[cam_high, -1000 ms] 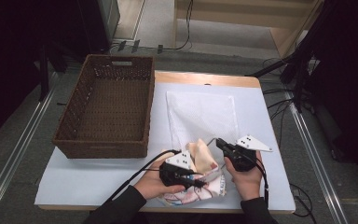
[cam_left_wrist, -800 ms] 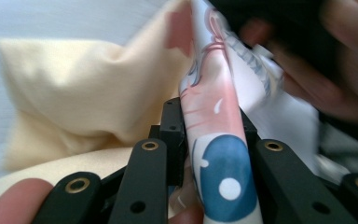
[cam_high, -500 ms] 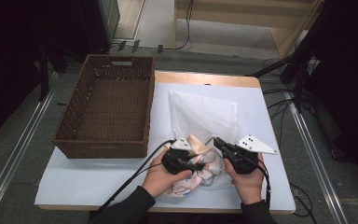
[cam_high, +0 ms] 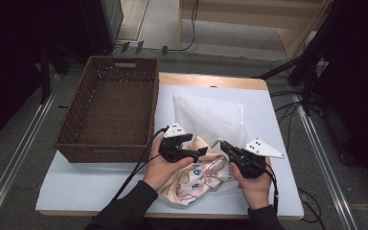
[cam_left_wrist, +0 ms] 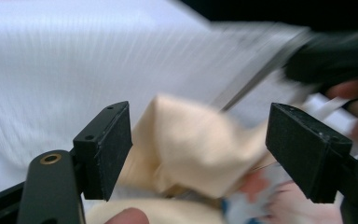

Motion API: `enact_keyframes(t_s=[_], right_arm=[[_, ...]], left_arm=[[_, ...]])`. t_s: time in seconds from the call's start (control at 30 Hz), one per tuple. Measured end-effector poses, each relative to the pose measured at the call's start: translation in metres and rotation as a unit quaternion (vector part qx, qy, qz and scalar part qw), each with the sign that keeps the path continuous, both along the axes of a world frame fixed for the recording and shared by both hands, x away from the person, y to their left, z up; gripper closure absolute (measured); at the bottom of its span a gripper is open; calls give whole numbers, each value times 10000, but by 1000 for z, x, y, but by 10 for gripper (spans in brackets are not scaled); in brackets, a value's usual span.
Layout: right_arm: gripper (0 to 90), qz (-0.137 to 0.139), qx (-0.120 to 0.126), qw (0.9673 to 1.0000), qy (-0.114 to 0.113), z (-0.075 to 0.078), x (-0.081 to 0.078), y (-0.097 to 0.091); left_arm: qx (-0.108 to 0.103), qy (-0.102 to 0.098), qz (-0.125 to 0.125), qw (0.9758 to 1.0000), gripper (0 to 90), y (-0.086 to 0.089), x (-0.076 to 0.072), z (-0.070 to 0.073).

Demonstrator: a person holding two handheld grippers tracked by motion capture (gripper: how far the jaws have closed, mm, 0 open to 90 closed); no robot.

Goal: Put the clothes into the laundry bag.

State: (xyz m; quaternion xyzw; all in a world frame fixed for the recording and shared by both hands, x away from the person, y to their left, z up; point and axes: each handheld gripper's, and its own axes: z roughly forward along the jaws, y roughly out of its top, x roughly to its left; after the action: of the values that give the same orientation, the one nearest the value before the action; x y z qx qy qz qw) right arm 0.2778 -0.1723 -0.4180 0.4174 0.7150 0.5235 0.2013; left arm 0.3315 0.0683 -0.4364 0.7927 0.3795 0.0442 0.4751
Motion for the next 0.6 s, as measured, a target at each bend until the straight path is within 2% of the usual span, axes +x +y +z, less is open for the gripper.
enact_keyframes(t_s=[0.03,0.1,0.13,0.17,0.23,0.3,0.4,0.47,0.5,0.53,0.6], right_arm=[[900,-4,-13,10000,27,-1,0,0],[900,-15,-35,10000,19,-2,0,0],[900,-15,-35,10000,19,-2,0,0],[900,-15,-36,10000,37,-5,2,-1],[900,-38,-48,10000,62,-6,2,-1],[900,-46,-30,10000,70,-6,3,-2],[900,-34,-5,10000,50,-5,3,-1],[900,15,1,10000,47,-4,2,0],[900,22,-8,10000,35,-3,1,1],[900,38,-14,10000,26,-3,1,2],[900,69,-1,10000,-43,-1,-1,3]], left_arm=[[138,358,-4,9993,425,-5,5,-8],[117,570,-176,9982,659,-7,6,-10],[117,570,-176,9982,757,-7,6,-10],[140,709,-504,9961,818,-10,3,-8],[99,644,-873,9940,834,-15,-4,-4],[92,525,-1279,9904,841,-20,-10,0],[172,362,-1875,9814,843,-31,-18,3],[233,231,-2166,9757,840,-37,-24,5],[275,145,-2224,9745,835,-40,-25,6],[341,121,-2216,9745,830,-41,-25,6],[405,149,-2082,9771,825,-42,-21,5]])
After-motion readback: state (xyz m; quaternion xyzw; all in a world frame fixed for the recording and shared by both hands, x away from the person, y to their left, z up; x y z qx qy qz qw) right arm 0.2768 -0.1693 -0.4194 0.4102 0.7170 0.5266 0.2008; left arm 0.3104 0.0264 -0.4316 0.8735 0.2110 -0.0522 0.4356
